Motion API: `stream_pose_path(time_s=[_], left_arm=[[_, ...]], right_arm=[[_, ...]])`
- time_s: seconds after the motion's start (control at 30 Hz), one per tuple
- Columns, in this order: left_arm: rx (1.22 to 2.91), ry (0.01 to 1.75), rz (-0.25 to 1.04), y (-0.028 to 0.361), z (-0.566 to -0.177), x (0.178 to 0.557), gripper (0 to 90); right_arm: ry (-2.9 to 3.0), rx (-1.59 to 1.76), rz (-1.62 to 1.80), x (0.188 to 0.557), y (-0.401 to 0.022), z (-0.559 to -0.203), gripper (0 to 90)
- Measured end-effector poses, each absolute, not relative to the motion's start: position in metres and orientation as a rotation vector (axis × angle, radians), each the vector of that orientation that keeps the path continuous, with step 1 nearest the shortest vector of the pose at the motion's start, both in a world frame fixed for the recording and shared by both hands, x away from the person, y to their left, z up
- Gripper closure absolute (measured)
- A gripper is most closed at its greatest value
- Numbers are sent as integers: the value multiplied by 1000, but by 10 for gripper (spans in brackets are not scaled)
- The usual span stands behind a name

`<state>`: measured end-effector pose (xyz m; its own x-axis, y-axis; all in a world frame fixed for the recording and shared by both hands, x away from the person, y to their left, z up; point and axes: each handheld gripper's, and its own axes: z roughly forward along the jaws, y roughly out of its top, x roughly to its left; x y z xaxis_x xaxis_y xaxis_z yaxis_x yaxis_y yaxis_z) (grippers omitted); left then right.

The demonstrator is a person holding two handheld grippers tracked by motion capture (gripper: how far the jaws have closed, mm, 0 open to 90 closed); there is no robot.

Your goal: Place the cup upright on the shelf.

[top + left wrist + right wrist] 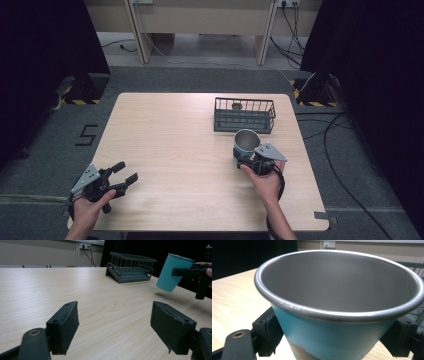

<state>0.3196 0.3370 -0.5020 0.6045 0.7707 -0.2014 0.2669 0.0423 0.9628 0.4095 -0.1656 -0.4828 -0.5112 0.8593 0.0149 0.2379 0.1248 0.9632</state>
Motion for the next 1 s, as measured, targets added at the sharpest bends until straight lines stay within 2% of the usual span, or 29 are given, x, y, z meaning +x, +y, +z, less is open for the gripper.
stream_pose_path(time_s=[1.0], left_arm=[[1524,912,479,337,-502,320,221]], right_arm=[[1737,1077,1428,424,-173,-454,176]])
